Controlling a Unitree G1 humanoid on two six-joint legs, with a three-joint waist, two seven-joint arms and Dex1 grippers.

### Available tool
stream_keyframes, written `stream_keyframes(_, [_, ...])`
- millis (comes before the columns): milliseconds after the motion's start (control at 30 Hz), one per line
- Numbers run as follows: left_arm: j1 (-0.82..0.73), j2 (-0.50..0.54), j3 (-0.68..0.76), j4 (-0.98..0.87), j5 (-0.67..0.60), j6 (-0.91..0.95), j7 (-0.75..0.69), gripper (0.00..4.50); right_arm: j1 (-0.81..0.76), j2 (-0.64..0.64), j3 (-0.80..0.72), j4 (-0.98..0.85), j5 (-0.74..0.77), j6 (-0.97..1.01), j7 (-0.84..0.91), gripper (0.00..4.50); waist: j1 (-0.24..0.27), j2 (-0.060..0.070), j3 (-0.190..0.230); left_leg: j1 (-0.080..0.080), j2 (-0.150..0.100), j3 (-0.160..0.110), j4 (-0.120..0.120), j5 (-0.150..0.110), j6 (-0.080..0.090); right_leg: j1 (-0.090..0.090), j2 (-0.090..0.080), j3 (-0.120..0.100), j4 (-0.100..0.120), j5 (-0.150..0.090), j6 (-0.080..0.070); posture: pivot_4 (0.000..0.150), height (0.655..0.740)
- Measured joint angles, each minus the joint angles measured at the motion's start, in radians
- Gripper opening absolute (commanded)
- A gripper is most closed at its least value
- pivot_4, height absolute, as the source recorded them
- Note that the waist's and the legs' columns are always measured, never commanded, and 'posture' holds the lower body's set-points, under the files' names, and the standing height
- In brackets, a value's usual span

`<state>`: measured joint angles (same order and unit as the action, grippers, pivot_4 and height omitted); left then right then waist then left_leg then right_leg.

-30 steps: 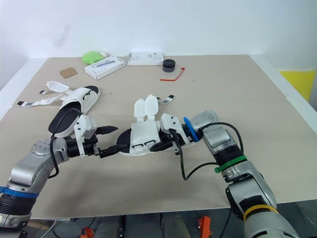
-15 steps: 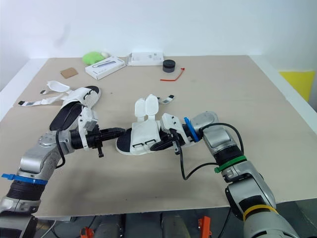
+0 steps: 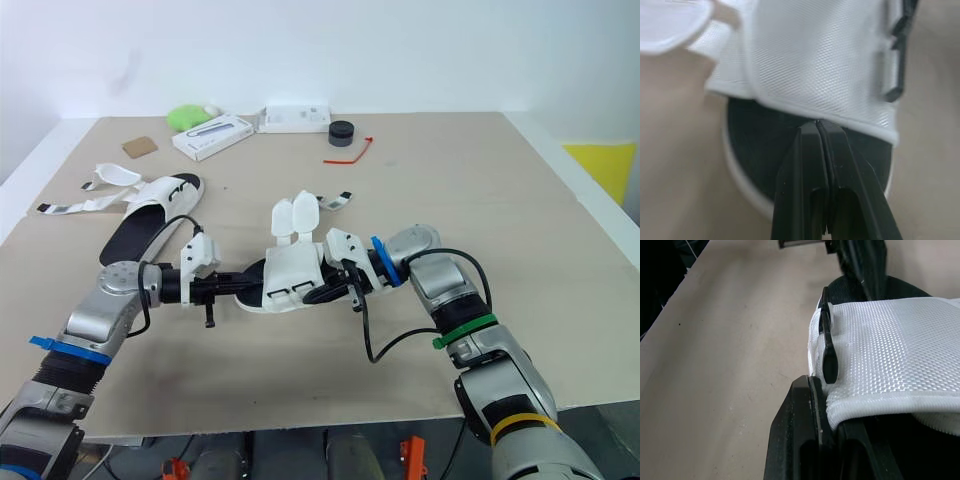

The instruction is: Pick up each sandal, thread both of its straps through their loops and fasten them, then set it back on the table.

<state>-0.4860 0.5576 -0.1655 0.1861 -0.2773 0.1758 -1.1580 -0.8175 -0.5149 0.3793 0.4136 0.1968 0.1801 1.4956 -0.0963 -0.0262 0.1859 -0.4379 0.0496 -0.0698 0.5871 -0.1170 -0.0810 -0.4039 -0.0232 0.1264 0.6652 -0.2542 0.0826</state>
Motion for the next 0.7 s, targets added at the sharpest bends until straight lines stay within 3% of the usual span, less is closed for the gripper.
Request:
stream_keyframes(467, [-0.062, -0.103, -0.003, 0.197, 0.035, -0.107, -0.023, 0.04, 0.02, -0.003, -0.022, -0.019, -0.02, 0.029, -0.025, 0.0, 0.006, 0.001, -0.007, 0.005, -0.001, 0.0, 0.001, 0.002, 0.002, 0.005, -0.001, 0.0, 0.0, 0.001, 0.001, 0.15, 0.74])
stream_keyframes(700, [-0.061, -0.1, -0.023, 0.247, 0.064, -0.186, -0.03, 0.04, 0.026, -0.002, -0.018, -0.038, -0.034, 0.053, -0.03, 0.0, 0.006, 0.004, -0.017, 0.01, -0.001, 0.0, 0.0, 0.001, 0.0, 0.006, -0.002, 0.0, 0.0, 0.001, 0.0, 0.15, 0.74])
